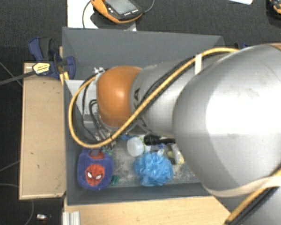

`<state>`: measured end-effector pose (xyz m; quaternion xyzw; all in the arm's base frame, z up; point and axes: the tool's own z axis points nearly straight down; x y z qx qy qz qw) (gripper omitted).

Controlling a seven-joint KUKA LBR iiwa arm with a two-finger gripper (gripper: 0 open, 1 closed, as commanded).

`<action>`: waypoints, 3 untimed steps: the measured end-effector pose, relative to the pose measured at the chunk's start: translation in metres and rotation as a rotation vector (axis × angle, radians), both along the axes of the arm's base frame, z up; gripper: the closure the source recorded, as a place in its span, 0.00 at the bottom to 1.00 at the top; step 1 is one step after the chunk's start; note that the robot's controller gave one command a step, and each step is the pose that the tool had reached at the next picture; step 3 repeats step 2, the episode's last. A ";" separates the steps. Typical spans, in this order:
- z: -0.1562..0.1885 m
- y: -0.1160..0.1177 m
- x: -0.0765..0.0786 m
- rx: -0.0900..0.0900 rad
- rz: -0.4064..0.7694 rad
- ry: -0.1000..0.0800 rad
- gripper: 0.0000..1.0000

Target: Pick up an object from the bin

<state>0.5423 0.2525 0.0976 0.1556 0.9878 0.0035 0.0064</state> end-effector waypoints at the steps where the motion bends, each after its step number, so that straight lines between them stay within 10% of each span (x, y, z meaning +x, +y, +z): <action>1: 0.040 -0.001 -0.002 -0.003 0.001 0.007 1.00; 3: 0.083 -0.001 -0.001 -0.003 0.002 0.007 1.00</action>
Offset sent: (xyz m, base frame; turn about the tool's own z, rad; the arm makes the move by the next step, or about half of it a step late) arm -0.0023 -0.0014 0.1021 0.0007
